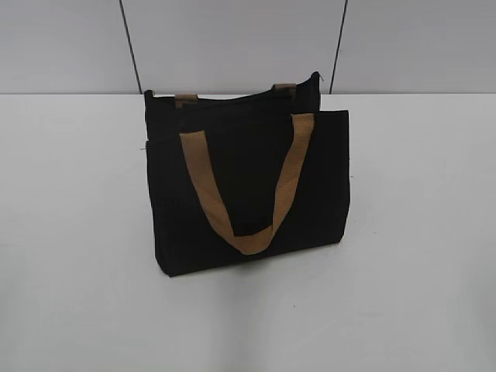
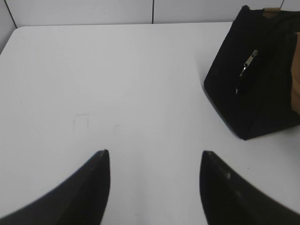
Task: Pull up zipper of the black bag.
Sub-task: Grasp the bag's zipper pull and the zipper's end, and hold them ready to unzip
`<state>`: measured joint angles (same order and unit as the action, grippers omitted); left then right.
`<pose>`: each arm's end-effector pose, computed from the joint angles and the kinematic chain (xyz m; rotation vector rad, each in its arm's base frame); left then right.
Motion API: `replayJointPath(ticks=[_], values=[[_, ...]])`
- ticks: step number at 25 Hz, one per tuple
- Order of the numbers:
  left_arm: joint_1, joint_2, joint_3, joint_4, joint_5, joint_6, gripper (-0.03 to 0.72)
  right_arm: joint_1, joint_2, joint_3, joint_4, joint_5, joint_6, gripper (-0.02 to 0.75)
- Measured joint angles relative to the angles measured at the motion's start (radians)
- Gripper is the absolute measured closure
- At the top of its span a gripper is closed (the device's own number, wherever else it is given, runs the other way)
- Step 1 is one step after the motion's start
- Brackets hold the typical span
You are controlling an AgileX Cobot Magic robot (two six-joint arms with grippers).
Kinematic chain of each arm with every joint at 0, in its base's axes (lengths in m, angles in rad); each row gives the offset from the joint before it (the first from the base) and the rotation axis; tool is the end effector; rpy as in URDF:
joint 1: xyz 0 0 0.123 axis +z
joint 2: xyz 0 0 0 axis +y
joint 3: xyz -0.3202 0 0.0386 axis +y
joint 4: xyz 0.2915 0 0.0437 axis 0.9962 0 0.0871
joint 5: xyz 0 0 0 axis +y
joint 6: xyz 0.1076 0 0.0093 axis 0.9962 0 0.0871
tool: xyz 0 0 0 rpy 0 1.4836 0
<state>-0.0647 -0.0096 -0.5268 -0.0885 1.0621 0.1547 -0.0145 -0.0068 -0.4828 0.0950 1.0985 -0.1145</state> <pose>0.0046 -0.0087 0.2994 0.2257 1.9938 -0.0476 0.0097 0.0090 0.2815 -0.1104 2.0859 0.0364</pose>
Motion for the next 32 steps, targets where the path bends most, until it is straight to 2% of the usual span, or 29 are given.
replayJointPath(ticks=[17,22,32], values=[[0.0,0.0,-0.008,0.0,-0.018,0.0,0.243,0.0,0.0,0.0,0.0,0.0,0.0,0.293],[0.0,0.011,-0.033,-0.001,-0.198,0.0,0.243,0.0,0.0,0.0,0.0,0.0,0.0,0.293],[-0.007,0.246,-0.004,-0.019,-0.574,0.0,0.243,0.0,0.0,0.0,0.0,0.0,0.0,0.293]])
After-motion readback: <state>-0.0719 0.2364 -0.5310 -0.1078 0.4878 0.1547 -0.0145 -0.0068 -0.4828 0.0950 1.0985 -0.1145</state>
